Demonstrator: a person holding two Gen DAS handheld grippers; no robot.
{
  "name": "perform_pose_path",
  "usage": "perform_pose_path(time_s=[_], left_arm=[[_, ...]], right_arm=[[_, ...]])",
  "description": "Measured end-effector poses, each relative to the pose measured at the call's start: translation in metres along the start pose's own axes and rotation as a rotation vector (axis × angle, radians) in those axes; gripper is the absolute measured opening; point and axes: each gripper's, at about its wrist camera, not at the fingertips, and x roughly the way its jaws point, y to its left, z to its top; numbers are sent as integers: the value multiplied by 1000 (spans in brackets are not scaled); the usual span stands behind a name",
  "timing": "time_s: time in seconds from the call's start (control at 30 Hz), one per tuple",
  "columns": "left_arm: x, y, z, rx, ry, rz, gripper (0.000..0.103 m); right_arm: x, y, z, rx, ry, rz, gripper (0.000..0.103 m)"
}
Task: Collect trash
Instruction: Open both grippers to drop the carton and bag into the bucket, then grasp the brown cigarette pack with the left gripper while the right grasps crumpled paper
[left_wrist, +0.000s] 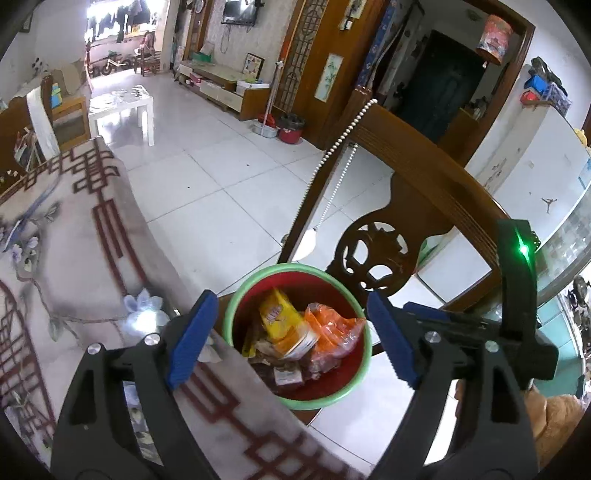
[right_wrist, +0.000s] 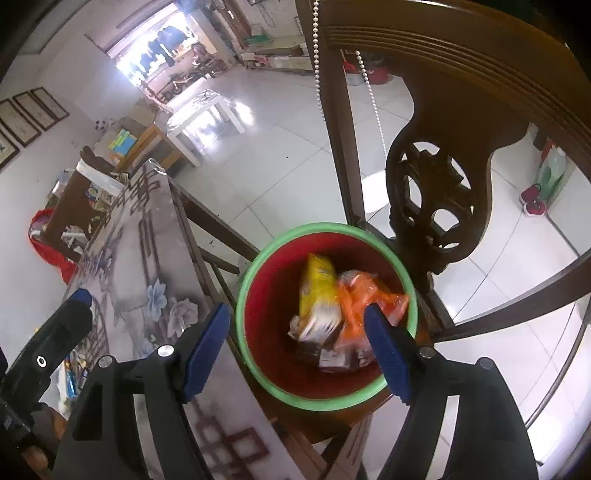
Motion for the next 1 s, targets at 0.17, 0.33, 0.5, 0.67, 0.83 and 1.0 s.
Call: perform_pose_path(time_s=[0.17,0.33,0.5,0.67,0.83,1.0], left_arm=[[-18,29,-10,-14,-20,61,88],[-47,108,-50,-53,5,249,88],[-95,217,-87,-80,32,529,88],[-127,314,-123,-134,141,726,88],[-134,361,-145,-232,190,663,88],[-112,373,-152,-192,262,616,88]], right_arm=[[0,13,-7,-18,14,8,74],[-1,28,-15,-18,25,21,75],[0,53,-30,-58,39,18,76],[6,79,-49,-66,65,25,76],[7,117,-70,-105,76,36,76],[6,156,-93,-136,80,49,76]])
